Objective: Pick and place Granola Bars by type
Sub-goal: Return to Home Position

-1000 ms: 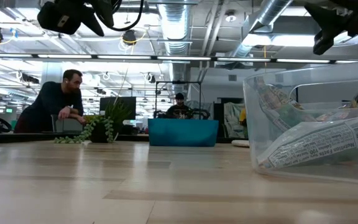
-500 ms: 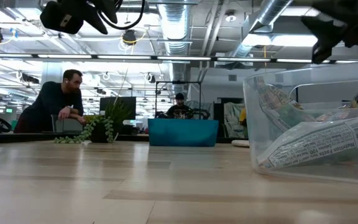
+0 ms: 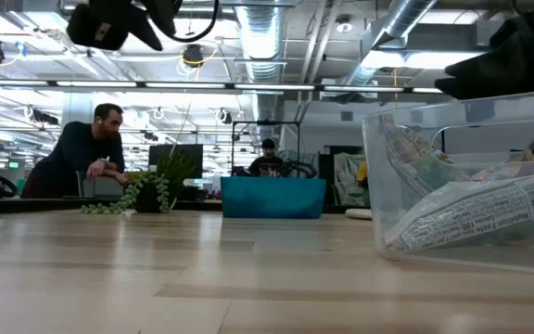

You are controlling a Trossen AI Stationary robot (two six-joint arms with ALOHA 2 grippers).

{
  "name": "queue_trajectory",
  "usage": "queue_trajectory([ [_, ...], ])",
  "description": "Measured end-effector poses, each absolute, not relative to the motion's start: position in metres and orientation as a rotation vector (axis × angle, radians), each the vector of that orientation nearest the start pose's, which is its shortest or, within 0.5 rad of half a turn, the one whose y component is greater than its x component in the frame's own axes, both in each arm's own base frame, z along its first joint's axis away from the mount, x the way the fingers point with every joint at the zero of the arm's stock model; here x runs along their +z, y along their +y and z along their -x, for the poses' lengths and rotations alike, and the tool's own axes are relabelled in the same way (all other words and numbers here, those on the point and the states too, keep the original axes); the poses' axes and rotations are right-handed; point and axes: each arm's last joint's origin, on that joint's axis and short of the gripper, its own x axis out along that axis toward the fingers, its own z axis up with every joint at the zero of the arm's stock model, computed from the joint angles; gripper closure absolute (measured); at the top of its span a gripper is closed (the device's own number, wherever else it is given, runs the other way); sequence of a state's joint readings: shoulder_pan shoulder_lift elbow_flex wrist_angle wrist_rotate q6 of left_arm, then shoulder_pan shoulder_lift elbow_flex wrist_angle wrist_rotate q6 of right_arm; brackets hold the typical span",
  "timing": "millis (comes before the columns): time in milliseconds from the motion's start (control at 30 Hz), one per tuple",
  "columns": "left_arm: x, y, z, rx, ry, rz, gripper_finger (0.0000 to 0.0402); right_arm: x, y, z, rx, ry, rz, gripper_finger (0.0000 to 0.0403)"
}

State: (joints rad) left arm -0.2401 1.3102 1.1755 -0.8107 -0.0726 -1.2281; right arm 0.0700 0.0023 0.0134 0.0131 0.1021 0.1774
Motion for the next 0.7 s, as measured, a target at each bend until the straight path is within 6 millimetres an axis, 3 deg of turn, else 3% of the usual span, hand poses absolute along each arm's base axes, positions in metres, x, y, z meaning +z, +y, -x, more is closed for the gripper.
queue_trajectory([
  [167, 0.310, -0.065, -0.255, 0.331, 0.869, 0.851, 0.0303, 0.170, 0.002, -0.096, -0.054, -0.016, -0.184, 0.0276],
  [300, 0.313, -0.077, -0.256, 0.178, 0.844, 0.637, 0.0303, 0.169, 0.001, -0.097, -0.058, -0.012, -0.184, 0.0276],
  [367, 0.310, -0.081, -0.254, 0.189, 0.826, 0.557, 0.0303, 0.169, 0.001, -0.097, -0.058, -0.011, -0.184, 0.0276],
  [500, 0.279, -0.091, -0.245, 0.184, 0.798, 0.492, 0.0303, 0.169, 0.001, -0.097, -0.058, -0.011, -0.184, 0.0276],
  [700, 0.210, -0.104, -0.217, -0.060, 0.709, 0.507, 0.0303, 0.170, 0.001, -0.097, -0.058, -0.011, -0.184, 0.0276],
])
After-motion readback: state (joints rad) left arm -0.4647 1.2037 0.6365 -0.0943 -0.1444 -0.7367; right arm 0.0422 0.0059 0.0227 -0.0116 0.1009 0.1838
